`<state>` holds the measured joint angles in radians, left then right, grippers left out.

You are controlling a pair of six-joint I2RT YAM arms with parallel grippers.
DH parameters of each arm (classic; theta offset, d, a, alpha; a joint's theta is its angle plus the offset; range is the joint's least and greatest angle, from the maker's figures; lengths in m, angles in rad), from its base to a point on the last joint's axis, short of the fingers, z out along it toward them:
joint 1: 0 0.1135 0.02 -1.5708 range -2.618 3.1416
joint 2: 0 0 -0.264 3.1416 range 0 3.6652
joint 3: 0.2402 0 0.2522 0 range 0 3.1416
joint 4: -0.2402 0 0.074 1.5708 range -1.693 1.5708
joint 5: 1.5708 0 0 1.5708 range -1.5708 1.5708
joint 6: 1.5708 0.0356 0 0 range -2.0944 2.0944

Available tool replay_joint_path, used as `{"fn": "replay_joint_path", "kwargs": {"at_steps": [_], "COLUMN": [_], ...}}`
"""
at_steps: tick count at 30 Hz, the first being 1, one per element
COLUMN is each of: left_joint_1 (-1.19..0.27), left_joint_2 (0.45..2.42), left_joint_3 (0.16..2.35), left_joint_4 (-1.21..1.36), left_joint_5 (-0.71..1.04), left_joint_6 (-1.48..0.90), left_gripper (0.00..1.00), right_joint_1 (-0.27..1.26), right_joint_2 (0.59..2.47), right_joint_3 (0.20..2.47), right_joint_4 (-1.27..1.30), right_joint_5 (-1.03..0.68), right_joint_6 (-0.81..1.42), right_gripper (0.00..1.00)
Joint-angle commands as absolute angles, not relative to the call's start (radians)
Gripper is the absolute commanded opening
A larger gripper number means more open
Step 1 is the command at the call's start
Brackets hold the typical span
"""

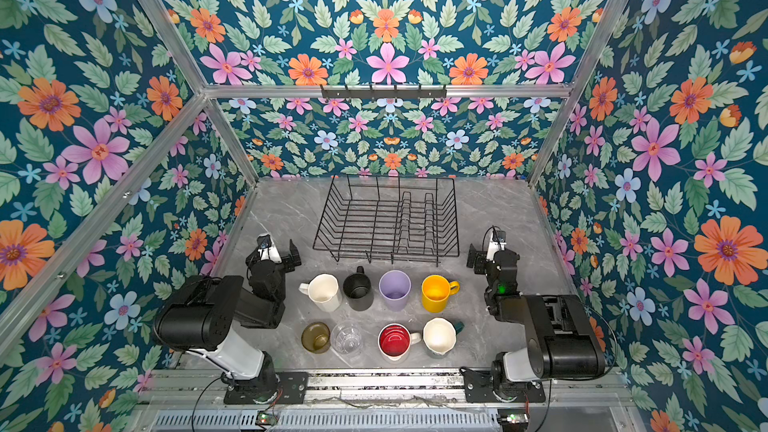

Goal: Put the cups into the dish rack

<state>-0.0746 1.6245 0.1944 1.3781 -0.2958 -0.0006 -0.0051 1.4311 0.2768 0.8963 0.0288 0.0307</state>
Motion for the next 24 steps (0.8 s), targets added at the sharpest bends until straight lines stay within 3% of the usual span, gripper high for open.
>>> {"fn": "replay_joint_path", "kwargs": {"at_steps": [1, 10, 12, 15, 17, 20, 24], "left_joint_1": [-0.076, -0.075, -0.074, -0.074, -0.077, -0.078, -0.077], "left_joint_2": [1.626, 1.621, 1.61, 1.597, 1.602, 1.583, 1.377], "left_joint_3": [0.189, 0.242, 0.218, 0.144, 0.102, 0.101, 0.14], "left_joint_4": [1.463, 1.353, 1.384, 1.511, 1.609, 1.598, 1.345], "left_joint_5": [-0.302, -0.314, -0.331, -0.309, -0.298, -0.306, -0.506], "left_joint_6": [0.0, -0.003, -0.021, -0.007, 0.005, 0.004, -0.082], "left_gripper": [1.0, 1.0, 1.0, 1.0, 1.0, 1.0, 1.0], "right_joint_1": [-0.005, -0.005, -0.004, -0.005, -0.005, -0.005, -0.007], "right_joint_2": [1.425, 1.413, 1.311, 1.141, 1.072, 0.971, 0.828], "right_joint_3": [0.27, 0.295, 0.333, 0.513, 0.619, 0.673, 0.601], "right_joint_4": [0.95, 0.905, 0.734, 0.243, 0.041, -0.084, -0.074], "right_joint_5": [0.026, 0.059, 0.093, 0.167, 0.119, 0.046, -0.019], "right_joint_6": [0.029, 0.041, 0.064, 0.226, 0.299, 0.398, 0.433], "right_gripper": [0.99, 0.99, 0.99, 0.99, 0.99, 0.99, 0.99]}}
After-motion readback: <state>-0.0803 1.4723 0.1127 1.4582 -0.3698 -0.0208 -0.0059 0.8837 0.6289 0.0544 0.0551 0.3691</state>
